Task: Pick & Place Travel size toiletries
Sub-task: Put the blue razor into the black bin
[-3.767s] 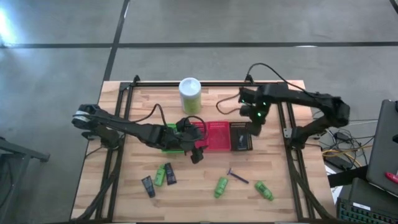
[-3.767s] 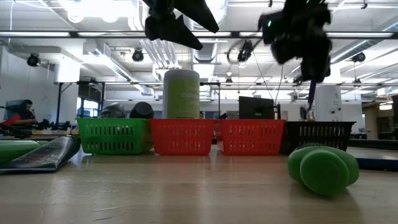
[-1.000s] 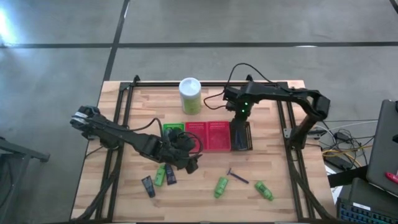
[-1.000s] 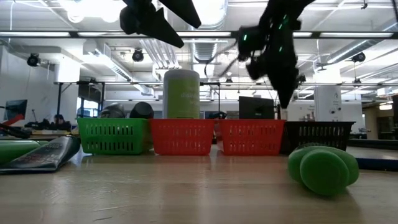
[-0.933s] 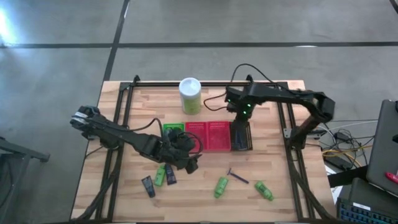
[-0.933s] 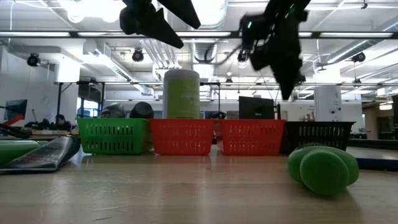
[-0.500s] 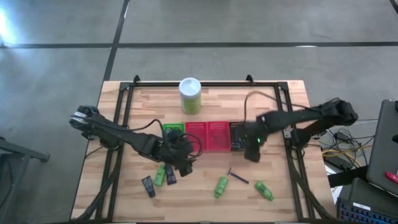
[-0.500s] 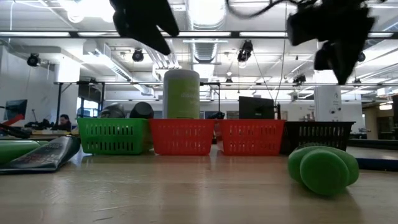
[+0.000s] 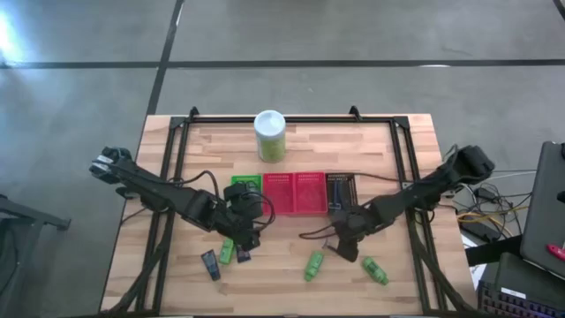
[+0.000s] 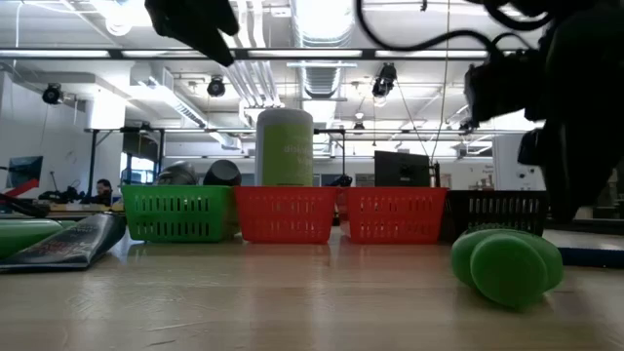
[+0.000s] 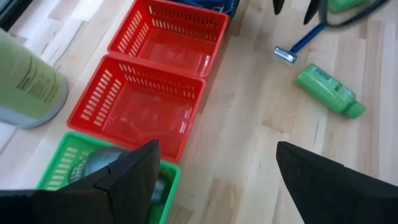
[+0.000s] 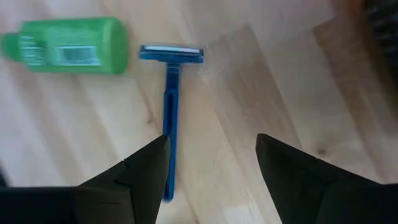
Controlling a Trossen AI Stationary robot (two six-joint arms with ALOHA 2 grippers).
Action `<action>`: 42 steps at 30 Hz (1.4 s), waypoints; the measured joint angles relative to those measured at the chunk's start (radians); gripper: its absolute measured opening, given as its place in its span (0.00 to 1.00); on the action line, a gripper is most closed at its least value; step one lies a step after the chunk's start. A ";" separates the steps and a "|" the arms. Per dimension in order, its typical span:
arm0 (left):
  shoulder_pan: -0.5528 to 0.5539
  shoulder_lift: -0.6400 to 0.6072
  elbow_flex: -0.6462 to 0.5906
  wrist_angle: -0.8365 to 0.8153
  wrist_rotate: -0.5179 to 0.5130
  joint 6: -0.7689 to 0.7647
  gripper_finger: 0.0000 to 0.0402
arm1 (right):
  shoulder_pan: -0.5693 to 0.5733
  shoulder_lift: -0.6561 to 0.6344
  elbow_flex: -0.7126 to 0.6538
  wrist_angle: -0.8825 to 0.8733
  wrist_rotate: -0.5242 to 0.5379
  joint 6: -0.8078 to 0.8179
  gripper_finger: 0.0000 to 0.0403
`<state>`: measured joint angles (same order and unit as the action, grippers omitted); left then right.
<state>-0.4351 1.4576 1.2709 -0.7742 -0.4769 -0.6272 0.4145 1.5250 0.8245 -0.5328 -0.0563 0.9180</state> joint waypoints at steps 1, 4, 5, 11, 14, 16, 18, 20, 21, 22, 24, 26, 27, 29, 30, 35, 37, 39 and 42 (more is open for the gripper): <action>-0.002 -0.005 0.000 -0.011 0.000 -0.003 0.81 | 0.001 0.026 0.009 0.010 0.000 -0.002 0.59; -0.015 -0.020 0.000 -0.042 0.000 -0.016 0.81 | 0.017 0.089 0.049 0.013 -0.009 -0.019 0.61; -0.016 -0.023 0.000 -0.058 -0.001 -0.022 0.81 | 0.023 0.109 0.065 0.015 -0.011 -0.025 0.61; -0.043 -0.038 0.000 -0.122 -0.016 -0.048 0.81 | 0.056 0.198 0.148 0.016 0.041 -0.076 0.63; -0.049 -0.044 0.000 -0.156 -0.023 -0.047 0.81 | 0.070 0.235 0.167 0.017 0.064 -0.109 0.60; -0.050 -0.047 0.000 -0.173 -0.022 -0.047 0.81 | 0.072 0.255 0.169 0.014 0.071 -0.110 0.57; -0.051 -0.050 0.000 -0.182 -0.023 -0.045 0.81 | 0.071 0.260 0.166 0.015 0.067 -0.100 0.54; -0.051 -0.050 0.000 -0.196 -0.023 -0.037 0.81 | 0.071 0.266 0.165 0.015 0.068 -0.087 0.52; -0.051 -0.050 0.000 -0.200 -0.023 -0.036 0.81 | 0.070 0.265 0.164 0.016 0.070 -0.082 0.51; -0.051 -0.050 0.000 -0.208 -0.022 -0.036 0.81 | 0.069 0.263 0.164 0.015 0.072 -0.078 0.49; -0.051 -0.052 -0.002 -0.215 -0.023 -0.029 0.81 | 0.065 0.262 0.165 0.013 0.065 -0.075 0.47; -0.051 -0.054 -0.002 -0.215 -0.023 -0.014 0.81 | 0.063 0.262 0.166 0.010 0.059 -0.072 0.43; -0.051 -0.058 -0.002 -0.215 -0.023 -0.005 0.81 | 0.063 0.262 0.166 0.008 0.060 -0.066 0.40; -0.050 -0.069 -0.002 -0.218 -0.034 0.010 0.81 | 0.063 0.262 0.162 0.008 0.061 -0.050 0.35; -0.048 -0.077 -0.002 -0.223 -0.043 0.019 0.81 | 0.063 0.262 0.160 0.008 0.062 -0.039 0.31; -0.035 -0.146 -0.003 -0.269 -0.056 0.041 0.81 | 0.064 0.261 0.154 0.000 0.064 0.030 0.14; -0.034 -0.188 -0.009 -0.271 -0.051 0.050 0.81 | 0.064 0.257 0.156 -0.003 0.061 0.047 0.07; -0.032 -0.238 -0.026 -0.273 -0.047 0.044 0.81 | 0.064 0.251 0.169 -0.026 0.059 0.064 0.05; -0.030 -0.314 -0.061 -0.285 -0.048 0.006 0.81 | 0.066 0.218 0.183 -0.073 0.049 0.129 0.06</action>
<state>-0.4656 1.1432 1.2102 -1.0596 -0.5247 -0.6216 0.4805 1.7432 1.0073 -0.6060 -0.0072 1.0469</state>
